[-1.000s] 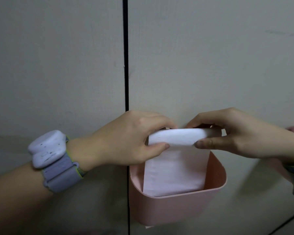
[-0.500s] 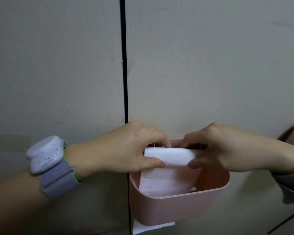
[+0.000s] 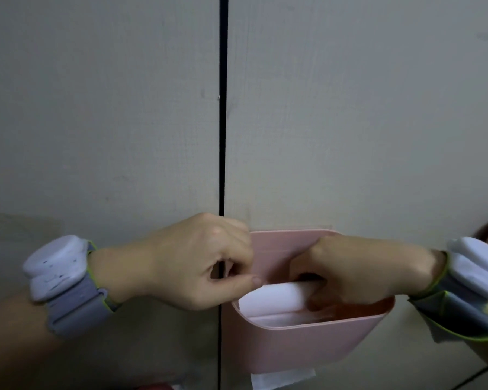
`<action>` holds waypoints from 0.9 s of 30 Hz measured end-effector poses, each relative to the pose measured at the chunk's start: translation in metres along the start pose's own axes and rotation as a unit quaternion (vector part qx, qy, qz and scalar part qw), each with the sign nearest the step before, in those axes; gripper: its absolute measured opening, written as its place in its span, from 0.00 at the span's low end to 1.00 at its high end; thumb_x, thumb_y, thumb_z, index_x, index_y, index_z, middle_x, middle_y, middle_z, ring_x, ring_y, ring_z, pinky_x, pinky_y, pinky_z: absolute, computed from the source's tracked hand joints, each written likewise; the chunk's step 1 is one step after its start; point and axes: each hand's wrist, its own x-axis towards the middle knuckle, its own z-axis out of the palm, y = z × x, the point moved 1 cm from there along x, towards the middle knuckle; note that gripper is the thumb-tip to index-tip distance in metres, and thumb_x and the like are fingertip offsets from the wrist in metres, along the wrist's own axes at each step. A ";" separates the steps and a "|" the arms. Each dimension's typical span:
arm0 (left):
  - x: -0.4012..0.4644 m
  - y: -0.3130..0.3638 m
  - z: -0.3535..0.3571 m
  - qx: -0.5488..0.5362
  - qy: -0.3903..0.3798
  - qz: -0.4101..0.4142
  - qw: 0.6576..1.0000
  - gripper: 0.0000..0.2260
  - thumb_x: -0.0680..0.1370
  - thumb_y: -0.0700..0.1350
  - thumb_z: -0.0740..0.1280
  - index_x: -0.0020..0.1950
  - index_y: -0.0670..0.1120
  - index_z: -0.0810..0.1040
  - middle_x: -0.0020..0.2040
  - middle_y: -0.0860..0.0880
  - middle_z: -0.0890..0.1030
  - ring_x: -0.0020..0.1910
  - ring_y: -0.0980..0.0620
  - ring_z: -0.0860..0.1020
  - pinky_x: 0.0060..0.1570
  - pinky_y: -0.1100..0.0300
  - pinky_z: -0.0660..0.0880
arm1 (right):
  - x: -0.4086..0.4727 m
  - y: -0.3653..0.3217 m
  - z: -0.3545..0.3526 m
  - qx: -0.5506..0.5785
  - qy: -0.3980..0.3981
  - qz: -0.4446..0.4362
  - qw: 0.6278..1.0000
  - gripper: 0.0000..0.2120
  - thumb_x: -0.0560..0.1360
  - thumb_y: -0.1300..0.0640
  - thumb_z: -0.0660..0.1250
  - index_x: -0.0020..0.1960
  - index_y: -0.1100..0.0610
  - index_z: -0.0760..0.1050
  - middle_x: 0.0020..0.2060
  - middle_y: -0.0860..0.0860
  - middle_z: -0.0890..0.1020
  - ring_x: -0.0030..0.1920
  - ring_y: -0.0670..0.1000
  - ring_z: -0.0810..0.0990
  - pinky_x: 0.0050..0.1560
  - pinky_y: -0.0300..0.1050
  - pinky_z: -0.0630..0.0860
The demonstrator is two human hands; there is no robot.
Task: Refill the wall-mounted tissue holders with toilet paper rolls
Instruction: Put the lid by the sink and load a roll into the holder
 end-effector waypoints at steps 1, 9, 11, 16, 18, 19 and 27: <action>-0.002 -0.001 0.000 -0.015 0.003 0.005 1.000 0.15 0.78 0.48 0.66 0.33 0.43 0.75 0.31 0.49 0.74 0.34 0.51 0.72 0.37 0.52 0.72 | 0.001 0.000 0.001 -0.005 -0.008 0.005 1.000 0.12 0.71 0.48 0.70 0.53 0.48 0.76 0.49 0.45 0.82 0.42 0.44 0.71 0.42 0.38 0.64; -0.005 -0.002 0.009 0.010 0.041 0.046 0.998 0.16 0.77 0.46 0.63 0.31 0.43 0.72 0.29 0.48 0.71 0.30 0.47 0.69 0.39 0.54 0.69 | 0.012 -0.009 0.016 -0.021 -0.044 0.029 0.998 0.08 0.71 0.51 0.69 0.49 0.48 0.74 0.48 0.46 0.82 0.41 0.46 0.72 0.41 0.39 0.64; -0.004 -0.002 0.016 0.036 0.072 0.056 0.995 0.16 0.77 0.44 0.63 0.29 0.43 0.69 0.28 0.47 0.69 0.29 0.45 0.67 0.37 0.53 0.68 | 0.008 -0.008 0.015 -0.028 -0.034 0.050 0.998 0.11 0.71 0.51 0.68 0.53 0.48 0.75 0.50 0.44 0.82 0.43 0.47 0.75 0.43 0.39 0.67; -0.008 0.001 0.036 0.045 0.187 0.049 0.980 0.18 0.79 0.39 0.57 0.28 0.41 0.68 0.28 0.44 0.67 0.28 0.44 0.65 0.34 0.49 0.68 | -0.016 -0.007 0.004 -0.018 0.095 0.039 0.995 0.14 0.75 0.52 0.66 0.60 0.47 0.77 0.55 0.42 0.83 0.54 0.46 0.80 0.55 0.43 0.75; -0.012 0.005 0.044 0.039 0.234 0.029 0.971 0.21 0.82 0.42 0.53 0.29 0.39 0.69 0.28 0.42 0.68 0.29 0.43 0.67 0.35 0.46 0.69 | -0.035 -0.003 0.005 0.026 0.159 0.040 0.986 0.11 0.77 0.52 0.66 0.59 0.47 0.78 0.53 0.42 0.84 0.52 0.45 0.81 0.54 0.43 0.76; -0.015 0.008 0.046 0.046 0.255 0.012 0.966 0.23 0.83 0.43 0.52 0.29 0.39 0.70 0.29 0.42 0.70 0.30 0.42 0.69 0.36 0.45 0.69 | -0.043 -0.001 0.007 0.067 0.182 0.032 0.980 0.10 0.77 0.52 0.67 0.58 0.47 0.79 0.52 0.41 0.84 0.51 0.43 0.82 0.53 0.42 0.76; -0.035 0.034 0.059 0.074 0.286 -0.182 0.938 0.14 0.82 0.51 0.56 0.60 0.49 0.76 0.59 0.56 0.75 0.61 0.59 0.75 0.60 0.63 0.71 | -0.046 0.006 0.030 0.196 0.288 0.020 0.937 0.13 0.76 0.53 0.69 0.61 0.47 0.79 0.52 0.40 0.82 0.54 0.38 0.79 0.59 0.39 0.74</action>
